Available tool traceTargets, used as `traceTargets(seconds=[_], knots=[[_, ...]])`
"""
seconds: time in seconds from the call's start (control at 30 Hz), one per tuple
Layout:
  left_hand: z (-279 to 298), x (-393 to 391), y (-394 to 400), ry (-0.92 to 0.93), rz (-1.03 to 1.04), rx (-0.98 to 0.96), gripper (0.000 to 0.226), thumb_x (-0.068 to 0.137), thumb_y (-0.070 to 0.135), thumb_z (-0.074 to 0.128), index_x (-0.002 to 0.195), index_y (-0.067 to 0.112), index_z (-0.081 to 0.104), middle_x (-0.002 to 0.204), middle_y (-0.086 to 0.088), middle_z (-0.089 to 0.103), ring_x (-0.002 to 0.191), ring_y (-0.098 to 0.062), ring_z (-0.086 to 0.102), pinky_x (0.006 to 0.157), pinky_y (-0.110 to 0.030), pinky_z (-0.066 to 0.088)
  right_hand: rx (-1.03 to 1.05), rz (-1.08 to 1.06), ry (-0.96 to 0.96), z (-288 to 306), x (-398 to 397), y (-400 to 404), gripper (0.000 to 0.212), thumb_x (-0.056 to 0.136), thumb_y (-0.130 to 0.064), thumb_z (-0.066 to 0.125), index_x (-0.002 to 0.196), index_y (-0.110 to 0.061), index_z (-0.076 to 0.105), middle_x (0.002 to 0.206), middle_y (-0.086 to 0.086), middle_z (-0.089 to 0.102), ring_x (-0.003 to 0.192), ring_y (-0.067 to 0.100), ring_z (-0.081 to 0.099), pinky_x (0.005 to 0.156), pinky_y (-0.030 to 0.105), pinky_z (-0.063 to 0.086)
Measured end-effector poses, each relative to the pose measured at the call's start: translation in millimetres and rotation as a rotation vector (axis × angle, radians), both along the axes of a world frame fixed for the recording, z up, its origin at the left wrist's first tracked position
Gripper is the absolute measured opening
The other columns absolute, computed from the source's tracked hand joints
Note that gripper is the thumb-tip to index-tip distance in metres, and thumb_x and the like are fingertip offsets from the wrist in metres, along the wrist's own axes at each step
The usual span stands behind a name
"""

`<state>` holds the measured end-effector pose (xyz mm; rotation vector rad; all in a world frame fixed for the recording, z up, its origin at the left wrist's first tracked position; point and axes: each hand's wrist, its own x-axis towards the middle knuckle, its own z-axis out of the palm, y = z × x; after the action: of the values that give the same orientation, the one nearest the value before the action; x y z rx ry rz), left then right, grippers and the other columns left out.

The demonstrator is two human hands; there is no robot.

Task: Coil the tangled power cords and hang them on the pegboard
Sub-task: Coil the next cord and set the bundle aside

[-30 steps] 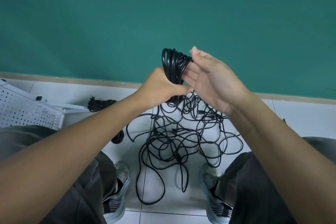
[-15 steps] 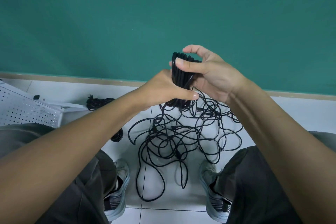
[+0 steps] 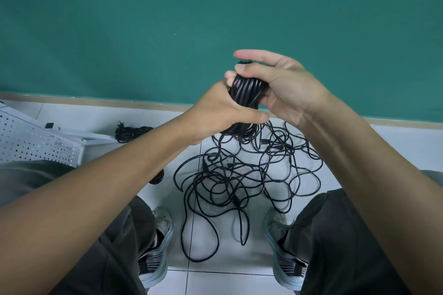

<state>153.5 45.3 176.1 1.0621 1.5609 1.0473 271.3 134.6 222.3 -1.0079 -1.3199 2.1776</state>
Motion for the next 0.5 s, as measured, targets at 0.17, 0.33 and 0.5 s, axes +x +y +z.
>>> traceTargets(seconds=[0.17,0.33,0.5], knots=[[1.5,-5.6,1.1,-0.046,-0.06,-0.025,0.052,0.072,0.019,0.089,0.119,0.009,0.069,0.117,-0.021,0.071,0.109,-0.033,0.071,0.101,-0.05,0.056,-0.005,0.068,0.031,0.1,2.5,2.1,0.022,0.096,-0.002,0.063,0.114,-0.009,0.073,0.095,0.013,0.078,0.086,0.018,0.075,0.078,0.029,0.061],[9.4,-16.3,0.8,0.02,-0.159,-0.089,0.048,0.072,0.025,0.085,0.114,0.006,0.071,0.113,-0.02,0.073,0.111,-0.033,0.07,0.106,-0.051,0.052,-0.022,0.194,0.087,-3.6,4.8,1.1,0.026,0.096,-0.006,0.061,0.119,-0.015,0.07,0.105,0.011,0.077,0.091,0.018,0.074,0.083,0.03,0.06],[8.1,-19.1,-1.0,0.005,-0.031,-0.041,0.038,0.077,0.009,0.088,0.111,-0.001,0.071,0.109,-0.019,0.075,0.107,-0.034,0.071,0.102,-0.047,0.055,-0.003,0.235,0.142,-2.3,3.9,7.7,0.05,0.079,-0.002,0.069,0.128,-0.013,0.065,0.111,0.016,0.075,0.097,0.023,0.074,0.086,0.032,0.059]])
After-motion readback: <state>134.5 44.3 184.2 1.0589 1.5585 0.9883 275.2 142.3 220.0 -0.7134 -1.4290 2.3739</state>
